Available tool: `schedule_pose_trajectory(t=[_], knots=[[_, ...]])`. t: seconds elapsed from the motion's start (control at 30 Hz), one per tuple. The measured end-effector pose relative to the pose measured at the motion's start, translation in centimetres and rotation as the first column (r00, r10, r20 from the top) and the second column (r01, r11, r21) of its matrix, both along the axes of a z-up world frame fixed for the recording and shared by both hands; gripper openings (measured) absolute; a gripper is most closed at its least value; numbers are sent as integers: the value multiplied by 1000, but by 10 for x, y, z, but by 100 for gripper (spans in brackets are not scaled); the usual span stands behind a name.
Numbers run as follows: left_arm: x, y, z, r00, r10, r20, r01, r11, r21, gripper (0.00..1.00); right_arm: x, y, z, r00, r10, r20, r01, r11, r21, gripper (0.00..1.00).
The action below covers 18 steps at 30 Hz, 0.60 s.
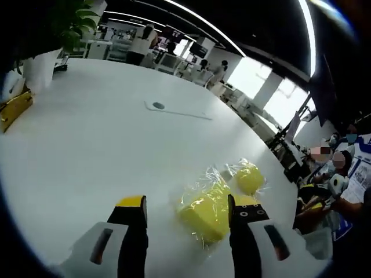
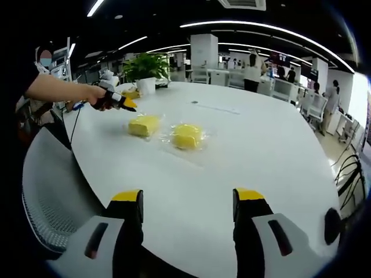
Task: Compare the silicone blocks by pressing each to a similar depth, holding the contact briefly, and releasing to observe deformation and rebound differences across the visible hardness samples.
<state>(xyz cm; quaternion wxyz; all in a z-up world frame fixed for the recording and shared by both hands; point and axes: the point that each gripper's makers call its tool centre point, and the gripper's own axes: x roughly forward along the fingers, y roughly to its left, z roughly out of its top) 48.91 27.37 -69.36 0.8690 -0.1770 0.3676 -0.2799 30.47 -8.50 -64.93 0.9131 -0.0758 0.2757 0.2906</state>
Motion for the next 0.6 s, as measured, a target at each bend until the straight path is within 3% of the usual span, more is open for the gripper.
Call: schedule_pose_trajectory(t=[0.23, 0.33, 0.43, 0.6], knots=[[7, 0, -13, 999, 32, -32, -33, 999, -28, 48, 1, -6, -2, 1000, -12, -7, 12, 1000, -7, 57], [9, -1, -17, 996, 52, -66, -56, 997, -60, 45, 2, -6, 0, 1000, -14, -3, 14, 1000, 1, 57], [11, -7, -16, 993, 75, -96, -88, 986, -140, 40, 3, -8, 0, 1000, -17, 0, 17, 1000, -11, 56], [14, -8, -23, 987, 94, -132, -116, 977, -178, 34, 7, -13, 2, 999, -32, 12, 32, 999, -19, 56]])
